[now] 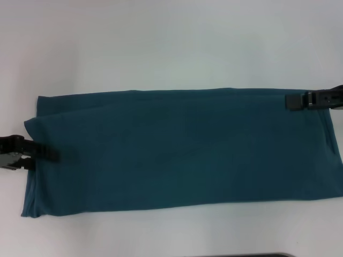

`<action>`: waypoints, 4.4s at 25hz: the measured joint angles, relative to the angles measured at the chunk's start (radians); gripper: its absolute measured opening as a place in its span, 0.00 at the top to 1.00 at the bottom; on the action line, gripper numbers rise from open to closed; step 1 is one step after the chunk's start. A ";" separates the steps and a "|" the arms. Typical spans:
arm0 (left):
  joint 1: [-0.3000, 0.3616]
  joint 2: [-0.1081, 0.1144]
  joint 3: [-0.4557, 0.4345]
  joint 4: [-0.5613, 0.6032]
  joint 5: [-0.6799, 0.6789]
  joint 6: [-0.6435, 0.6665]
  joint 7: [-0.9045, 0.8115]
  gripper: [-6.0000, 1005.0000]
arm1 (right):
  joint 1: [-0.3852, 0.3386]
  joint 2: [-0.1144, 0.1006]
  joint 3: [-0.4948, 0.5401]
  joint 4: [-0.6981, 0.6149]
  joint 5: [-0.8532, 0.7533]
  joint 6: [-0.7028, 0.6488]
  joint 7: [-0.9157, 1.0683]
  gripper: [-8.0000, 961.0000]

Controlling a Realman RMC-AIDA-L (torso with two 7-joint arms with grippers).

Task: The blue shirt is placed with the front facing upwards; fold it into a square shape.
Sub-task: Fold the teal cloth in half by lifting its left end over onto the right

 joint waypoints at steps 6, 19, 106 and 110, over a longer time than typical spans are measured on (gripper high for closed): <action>0.019 0.000 -0.061 -0.106 -0.067 0.098 0.004 0.27 | 0.000 -0.001 0.000 -0.001 0.000 0.001 0.004 0.07; 0.020 -0.003 -0.055 -0.028 -0.084 0.090 0.027 0.27 | 0.001 -0.005 0.000 -0.002 0.000 0.005 0.003 0.07; 0.004 -0.003 -0.056 -0.075 0.004 0.064 0.001 0.27 | 0.010 -0.009 0.000 -0.001 0.000 0.019 0.035 0.07; 0.003 0.010 -0.050 -0.064 0.006 0.057 -0.014 0.27 | 0.010 -0.009 0.000 -0.003 0.000 0.019 0.035 0.07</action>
